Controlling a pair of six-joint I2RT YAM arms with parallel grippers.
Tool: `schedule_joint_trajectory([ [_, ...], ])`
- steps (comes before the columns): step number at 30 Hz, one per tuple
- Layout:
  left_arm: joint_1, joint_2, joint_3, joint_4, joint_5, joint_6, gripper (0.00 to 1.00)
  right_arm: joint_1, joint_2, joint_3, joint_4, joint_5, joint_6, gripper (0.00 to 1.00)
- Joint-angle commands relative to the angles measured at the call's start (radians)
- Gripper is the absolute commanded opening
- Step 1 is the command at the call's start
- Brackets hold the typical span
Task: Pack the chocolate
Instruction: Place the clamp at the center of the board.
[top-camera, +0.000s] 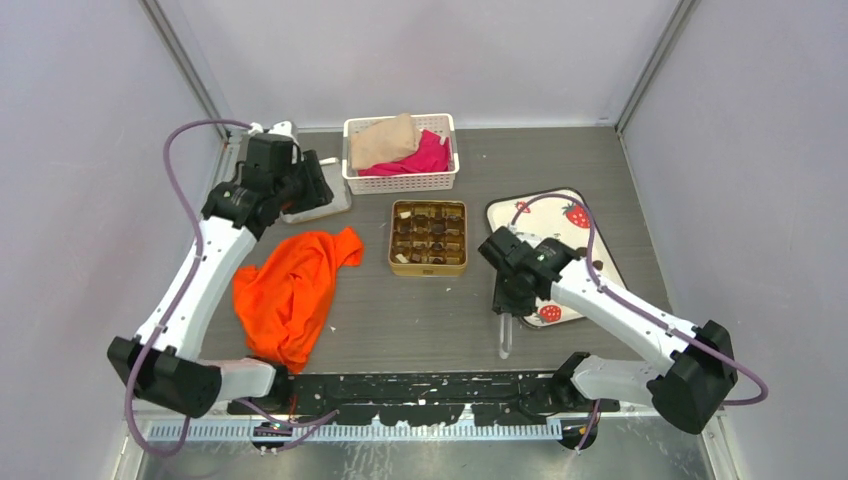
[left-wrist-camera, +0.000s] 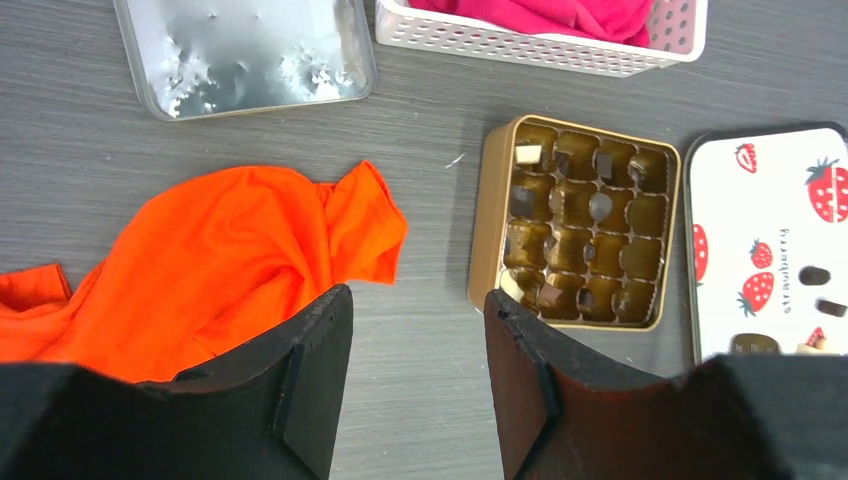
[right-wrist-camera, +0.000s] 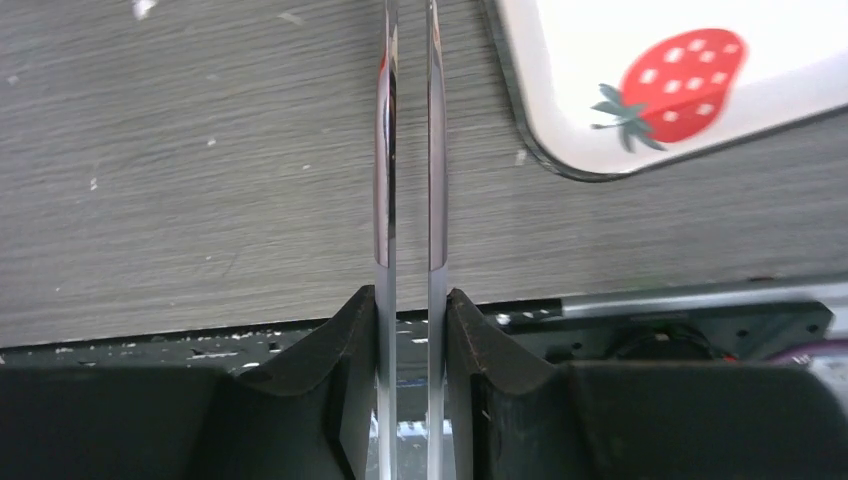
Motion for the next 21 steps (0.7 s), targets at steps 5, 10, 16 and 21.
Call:
schedule_joint_trajectory([
  [5, -0.006, -0.131, -0.086, -0.079, 0.028, 0.009, 0.52, 0.146, -0.022, -0.137, 0.26, 0.115, 0.159, 0.01],
  [10, -0.014, -0.178, -0.121, -0.102, 0.023, 0.049, 0.52, 0.174, 0.061, -0.181, 0.427, 0.172, 0.096, 0.01],
  [16, -0.014, -0.226, -0.179, -0.078, 0.015, 0.03, 0.52, 0.185, 0.133, -0.217, 0.526, 0.212, 0.088, 0.1],
  [21, -0.014, -0.236, -0.193, -0.085, 0.002, 0.036, 0.53, 0.194, 0.122, -0.278, 0.594, 0.211, 0.113, 0.48],
])
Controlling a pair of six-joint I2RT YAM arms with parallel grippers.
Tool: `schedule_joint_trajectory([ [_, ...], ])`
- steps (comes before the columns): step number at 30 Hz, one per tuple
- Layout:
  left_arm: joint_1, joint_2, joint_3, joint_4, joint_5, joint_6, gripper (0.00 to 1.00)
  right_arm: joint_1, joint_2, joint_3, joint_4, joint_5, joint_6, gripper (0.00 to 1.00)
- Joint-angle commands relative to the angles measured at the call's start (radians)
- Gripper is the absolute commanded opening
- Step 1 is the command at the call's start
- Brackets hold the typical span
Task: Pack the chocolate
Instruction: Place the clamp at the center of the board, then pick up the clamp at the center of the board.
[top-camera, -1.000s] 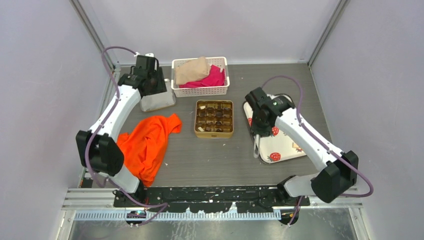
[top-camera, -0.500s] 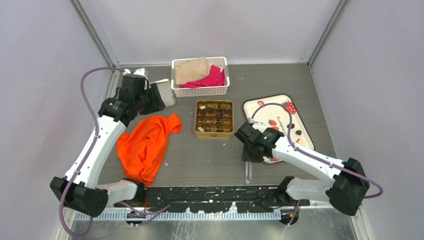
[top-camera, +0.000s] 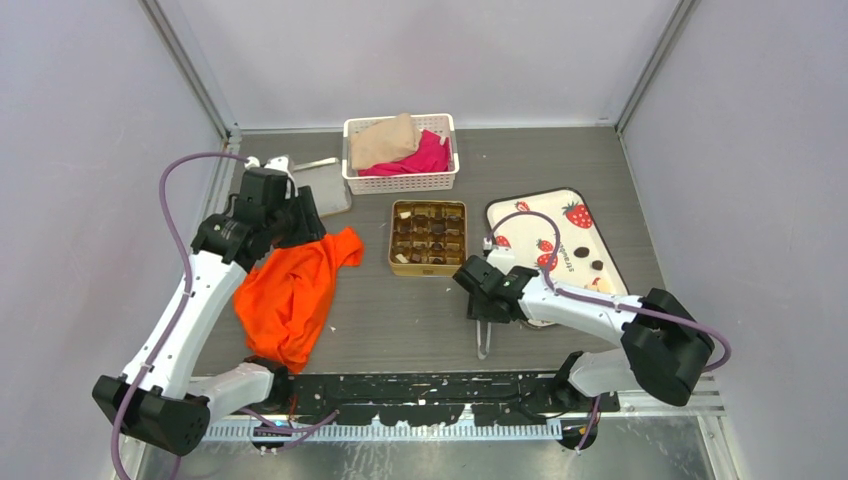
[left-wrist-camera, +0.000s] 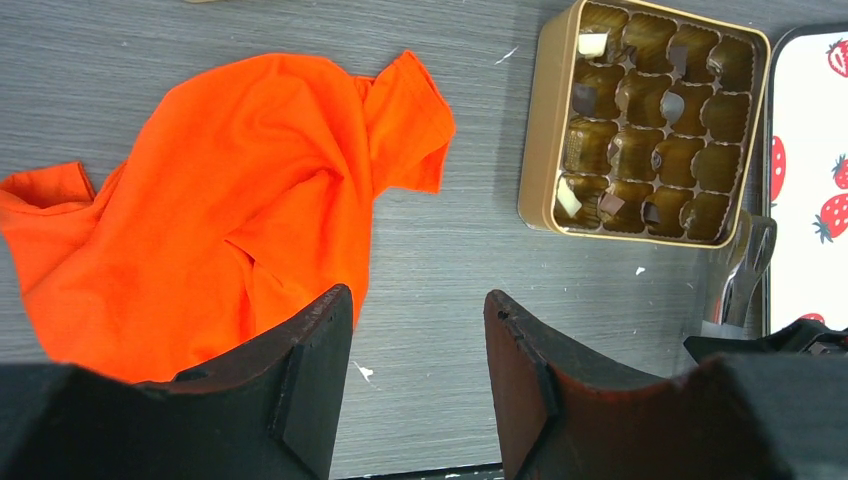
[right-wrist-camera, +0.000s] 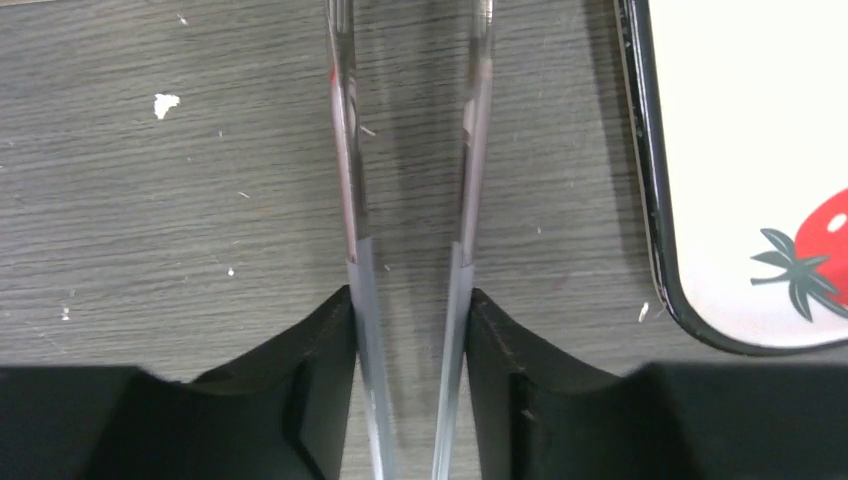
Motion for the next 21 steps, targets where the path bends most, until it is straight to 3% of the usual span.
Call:
schedule_joint_trajectory([
  [1, -0.004, -0.026, -0.011, 0.018, -0.01, 0.019, 0.52, 0.017, -0.028, -0.042, 0.111, 0.055, 0.023, 0.53],
  [10, -0.004, -0.04, -0.035, 0.014, 0.005, 0.014, 0.52, 0.065, -0.01, -0.059, 0.102, 0.114, 0.066, 0.77],
  [14, -0.004, -0.054, -0.044, 0.013, 0.003, 0.014, 0.52, 0.087, 0.006, -0.043, 0.071, 0.159, 0.097, 0.8],
  [17, -0.004, -0.065, -0.053, 0.02, -0.003, 0.013, 0.52, 0.094, 0.022, -0.041, 0.067, 0.18, 0.117, 0.75],
  [21, -0.004, -0.068, -0.056, 0.024, -0.013, 0.013, 0.52, 0.1, 0.031, -0.051, 0.085, 0.181, 0.132, 0.51],
])
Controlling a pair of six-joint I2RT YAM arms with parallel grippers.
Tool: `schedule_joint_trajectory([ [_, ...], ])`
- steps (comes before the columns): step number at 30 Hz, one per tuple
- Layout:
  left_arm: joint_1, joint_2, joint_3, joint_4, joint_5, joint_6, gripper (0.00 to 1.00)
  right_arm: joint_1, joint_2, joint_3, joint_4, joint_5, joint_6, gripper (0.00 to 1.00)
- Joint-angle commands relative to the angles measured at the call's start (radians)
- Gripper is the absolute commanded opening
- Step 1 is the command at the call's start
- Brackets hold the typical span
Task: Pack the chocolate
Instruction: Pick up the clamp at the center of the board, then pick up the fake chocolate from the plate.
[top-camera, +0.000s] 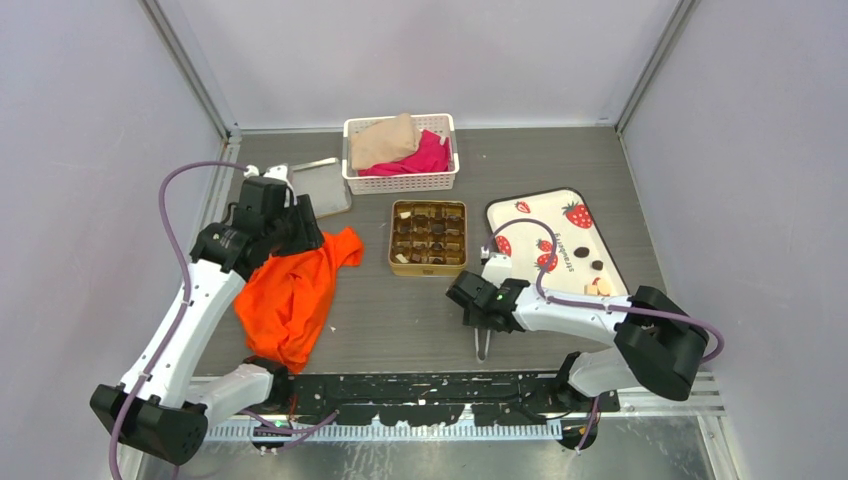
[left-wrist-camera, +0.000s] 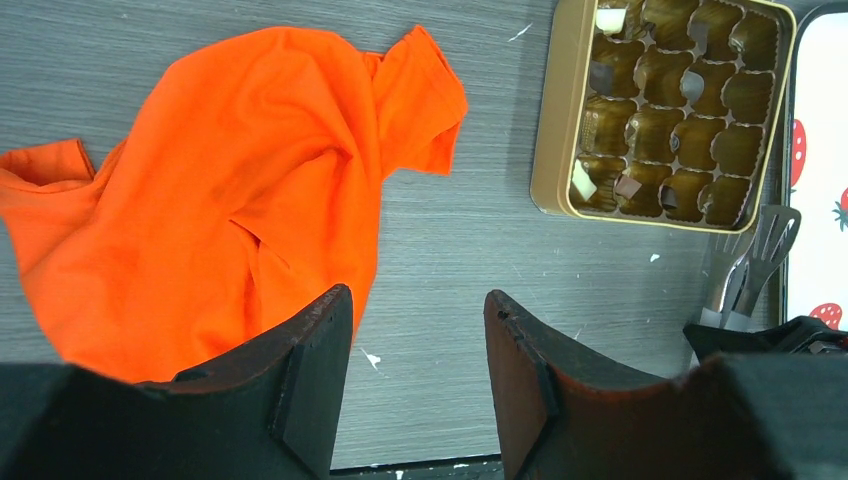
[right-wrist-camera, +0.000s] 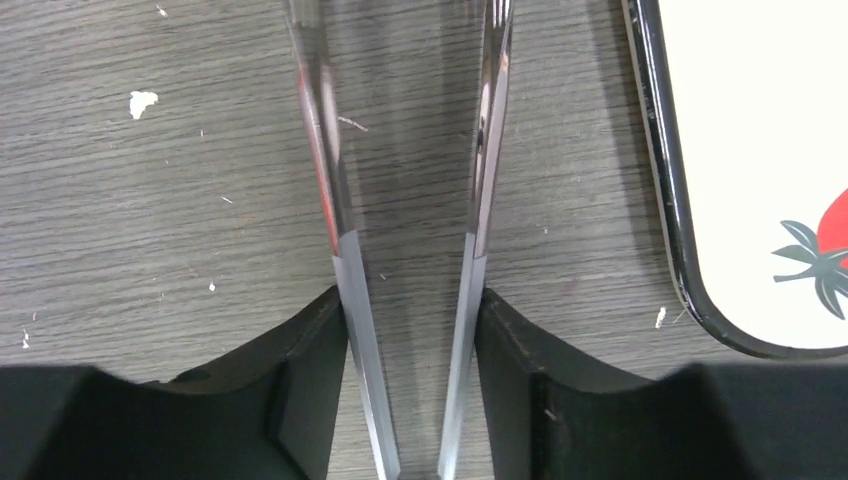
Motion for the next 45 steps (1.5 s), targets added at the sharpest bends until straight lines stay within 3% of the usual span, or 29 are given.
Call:
schedule_joint_trajectory([
  [1, -0.003, -0.024, 0.0, 0.028, -0.015, 0.014, 0.53, 0.011, 0.009, 0.016, 0.012, 0.063, 0.049, 0.46],
  [5, -0.003, -0.021, -0.003, 0.033, -0.019, 0.016, 0.52, 0.011, 0.001, 0.033, -0.001, 0.057, 0.032, 0.09],
  [6, -0.003, -0.02, -0.003, 0.033, -0.019, 0.016, 0.52, 0.011, -0.007, 0.053, -0.02, 0.057, 0.021, 0.02],
  [7, -0.003, -0.019, -0.003, 0.035, -0.02, 0.017, 0.52, 0.012, -0.018, 0.075, -0.043, 0.055, 0.01, 0.01],
  [11, -0.003, -0.016, 0.003, 0.039, -0.024, 0.019, 0.52, 0.012, -0.113, 0.209, -0.185, 0.058, -0.045, 0.01],
  [15, -0.003, -0.017, 0.019, 0.042, -0.028, 0.025, 0.53, -0.015, -0.21, 0.371, -0.478, 0.159, -0.065, 0.01],
  [19, -0.003, -0.014, 0.022, 0.052, -0.013, 0.046, 0.53, -0.295, -0.298, 0.385, -0.625, 0.025, -0.123, 0.01],
  [23, -0.003, -0.019, 0.022, 0.047, -0.016, 0.055, 0.53, -0.649, -0.354, 0.331, -0.637, -0.191, -0.216, 0.0],
  [28, -0.003, -0.033, 0.009, 0.036, -0.016, 0.066, 0.53, -0.85, -0.309, 0.282, -0.609, -0.361, -0.276, 0.01],
  [37, -0.003, -0.026, -0.013, 0.059, -0.021, 0.088, 0.53, -0.924, -0.112, 0.326, -0.516, -0.434, -0.298, 0.22],
  [45, -0.003, 0.004, 0.004, 0.08, -0.04, 0.13, 0.54, -0.973, -0.035, 0.352, -0.475, -0.442, -0.269, 0.27],
])
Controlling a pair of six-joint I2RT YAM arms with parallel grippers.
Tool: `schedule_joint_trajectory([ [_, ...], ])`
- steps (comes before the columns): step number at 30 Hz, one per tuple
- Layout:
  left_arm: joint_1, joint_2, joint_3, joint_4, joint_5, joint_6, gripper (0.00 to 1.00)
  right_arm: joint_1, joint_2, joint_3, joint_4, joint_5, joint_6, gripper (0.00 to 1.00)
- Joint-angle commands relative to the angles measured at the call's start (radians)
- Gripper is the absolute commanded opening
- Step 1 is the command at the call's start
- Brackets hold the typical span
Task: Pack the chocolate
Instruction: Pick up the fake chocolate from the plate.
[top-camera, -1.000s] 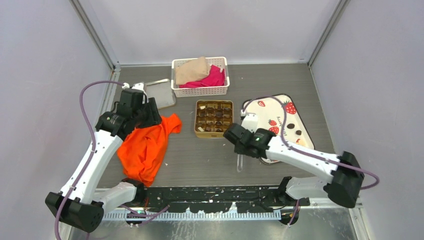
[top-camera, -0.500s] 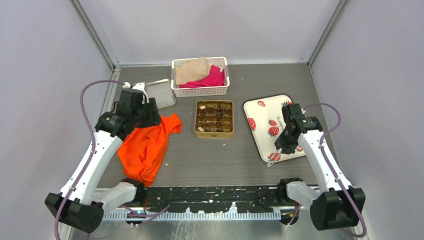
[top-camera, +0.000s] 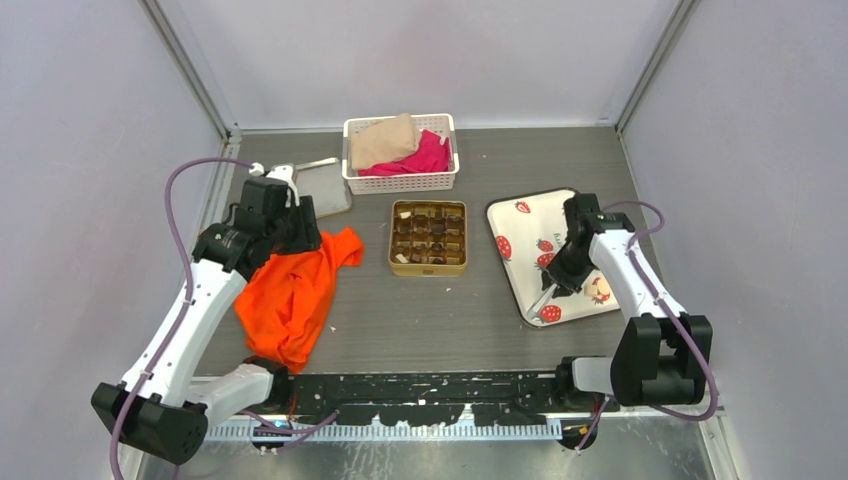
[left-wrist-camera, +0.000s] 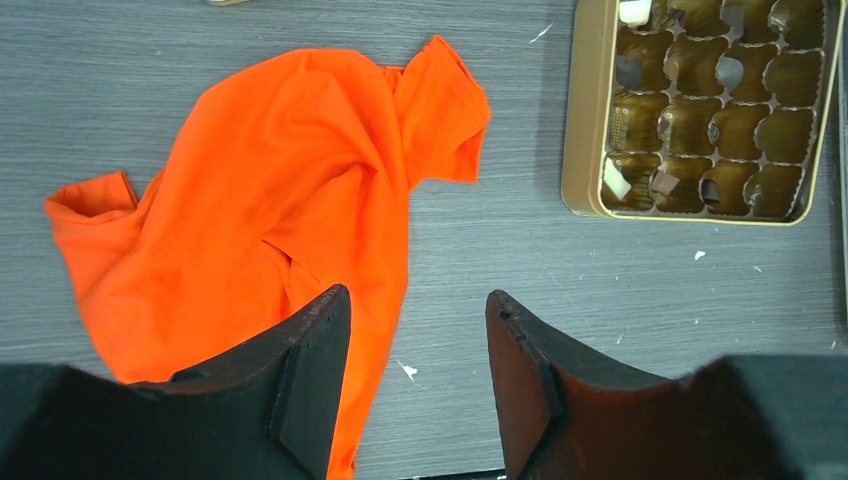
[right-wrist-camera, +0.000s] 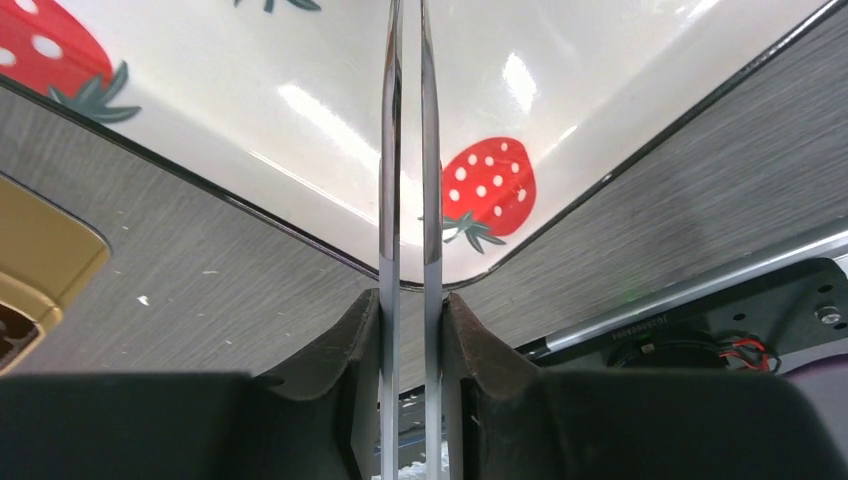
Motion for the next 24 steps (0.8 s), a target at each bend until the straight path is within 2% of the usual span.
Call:
schedule_joint_trajectory([
  [1, -0.003, 0.015, 0.026, 0.057, -0.021, 0.037, 0.54, -0.039, 0.035, 0.059, 0.039, -0.024, 0.012, 0.3],
  [9, -0.003, 0.058, 0.046, 0.077, -0.035, 0.043, 0.54, -0.066, 0.123, 0.089, 0.062, -0.072, 0.008, 0.42],
  [24, -0.003, 0.14, 0.147, 0.064, -0.059, 0.054, 0.54, -0.124, 0.267, 0.193, 0.051, -0.069, -0.005, 0.46],
])
